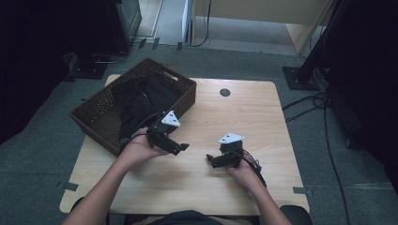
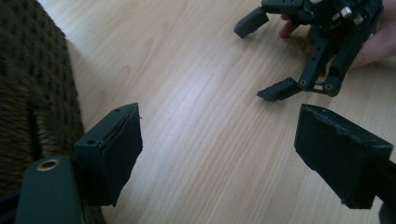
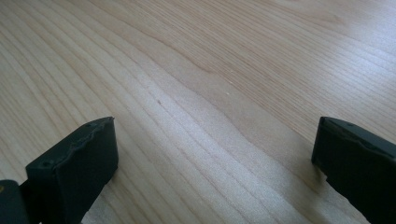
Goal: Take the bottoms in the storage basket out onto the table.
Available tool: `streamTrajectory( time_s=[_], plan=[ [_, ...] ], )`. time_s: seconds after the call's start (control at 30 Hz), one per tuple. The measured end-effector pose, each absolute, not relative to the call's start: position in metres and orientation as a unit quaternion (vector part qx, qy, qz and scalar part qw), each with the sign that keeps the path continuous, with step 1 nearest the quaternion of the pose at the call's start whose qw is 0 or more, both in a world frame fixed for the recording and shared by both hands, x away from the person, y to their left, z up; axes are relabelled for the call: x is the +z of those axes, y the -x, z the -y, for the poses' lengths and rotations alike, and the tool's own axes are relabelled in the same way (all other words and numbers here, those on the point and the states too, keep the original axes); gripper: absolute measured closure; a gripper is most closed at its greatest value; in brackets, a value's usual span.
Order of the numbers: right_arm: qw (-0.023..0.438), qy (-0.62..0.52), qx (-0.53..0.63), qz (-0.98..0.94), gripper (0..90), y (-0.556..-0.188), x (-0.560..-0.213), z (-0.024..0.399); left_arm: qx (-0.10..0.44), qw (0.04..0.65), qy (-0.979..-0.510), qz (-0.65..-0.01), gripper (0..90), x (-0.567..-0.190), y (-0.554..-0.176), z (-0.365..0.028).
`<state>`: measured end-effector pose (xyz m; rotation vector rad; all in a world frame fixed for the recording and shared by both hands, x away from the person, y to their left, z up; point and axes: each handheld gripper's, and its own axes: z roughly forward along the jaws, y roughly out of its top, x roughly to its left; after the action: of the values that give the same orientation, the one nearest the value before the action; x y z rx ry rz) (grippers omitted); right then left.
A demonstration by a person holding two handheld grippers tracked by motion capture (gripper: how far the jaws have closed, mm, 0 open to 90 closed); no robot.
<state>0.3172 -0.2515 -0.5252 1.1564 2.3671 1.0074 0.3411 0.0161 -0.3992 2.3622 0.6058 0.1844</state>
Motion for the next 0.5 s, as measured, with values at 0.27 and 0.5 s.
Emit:
streamTrajectory(
  time_s=[0.27, 0.5],
  plan=[
    [0.158, -0.400, 0.353, -0.831, 0.2, -0.319, -0.525, 0.249, 0.083, 0.351, -0.900, -0.246, 15.5, -0.378, -0.351, -0.035],
    [0.157, -0.397, 0.354, -0.832, 0.2, -0.320, -0.525, 0.247, 0.101, 0.348, -0.895, -0.262, 16.1, -0.366, -0.365, -0.053]
  ],
)
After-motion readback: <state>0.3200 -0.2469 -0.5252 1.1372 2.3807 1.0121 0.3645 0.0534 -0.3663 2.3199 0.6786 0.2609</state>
